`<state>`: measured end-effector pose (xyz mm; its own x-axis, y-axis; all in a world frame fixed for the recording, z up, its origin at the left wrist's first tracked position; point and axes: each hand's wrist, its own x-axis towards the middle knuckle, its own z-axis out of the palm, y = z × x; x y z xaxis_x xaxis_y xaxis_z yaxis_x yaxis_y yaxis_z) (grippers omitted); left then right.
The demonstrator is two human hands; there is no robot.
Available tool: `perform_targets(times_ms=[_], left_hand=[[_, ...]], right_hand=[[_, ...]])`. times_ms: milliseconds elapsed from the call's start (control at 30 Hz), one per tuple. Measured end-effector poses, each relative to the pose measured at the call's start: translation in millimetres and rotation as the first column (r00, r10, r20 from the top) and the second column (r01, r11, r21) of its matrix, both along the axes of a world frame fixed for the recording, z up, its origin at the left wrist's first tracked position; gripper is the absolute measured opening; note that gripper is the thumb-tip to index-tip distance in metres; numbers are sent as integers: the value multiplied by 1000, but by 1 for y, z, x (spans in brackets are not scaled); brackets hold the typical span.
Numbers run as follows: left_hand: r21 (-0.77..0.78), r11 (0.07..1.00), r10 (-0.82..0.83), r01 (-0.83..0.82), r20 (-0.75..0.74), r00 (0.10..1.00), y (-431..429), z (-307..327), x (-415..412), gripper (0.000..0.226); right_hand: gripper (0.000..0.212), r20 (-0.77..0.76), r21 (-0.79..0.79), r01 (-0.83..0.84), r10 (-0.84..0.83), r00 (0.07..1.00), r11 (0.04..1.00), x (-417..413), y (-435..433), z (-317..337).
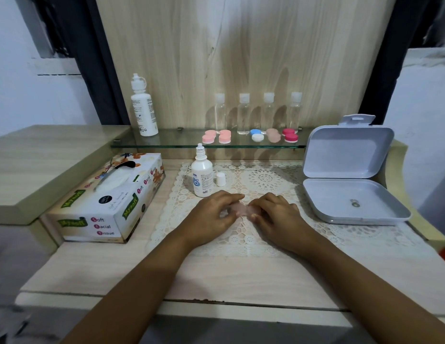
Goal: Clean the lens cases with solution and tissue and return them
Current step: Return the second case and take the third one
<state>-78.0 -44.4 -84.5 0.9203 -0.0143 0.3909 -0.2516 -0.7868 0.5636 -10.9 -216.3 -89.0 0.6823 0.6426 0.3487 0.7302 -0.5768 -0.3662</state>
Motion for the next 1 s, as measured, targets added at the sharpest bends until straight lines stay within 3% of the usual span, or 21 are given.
perform_targets(times_ms=[133, 300, 400, 700, 800, 1000], left_hand=[[-1, 998, 58, -58, 6, 998, 0, -2, 2, 41], [88, 996, 10, -6, -52, 999, -1, -2, 0, 51], [59, 998, -5, 9, -72, 997, -1, -1, -2, 55], [-91, 994, 67, -65, 14, 998, 0, 3, 3, 33], [-143, 983, 112, -118, -51, 992, -1, 9, 7, 32], [-55, 977, 195, -208, -177, 965, -3, 22, 22, 22]], right_hand=[[24, 9, 1, 6, -6, 1000, 1000, -1, 0, 0], [27, 3, 1, 9, -9, 1000, 1000, 0, 0, 0], [27, 0, -7, 7, -7, 1000, 1000, -1, 0, 0], [27, -25, -8, 0, -1, 1000, 1000, -1, 0, 2], [27, -23, -13, -5, 4, 1000, 1000, -1, -2, 1], [27, -21, -3, -5, 5, 1000, 1000, 0, -1, 1]])
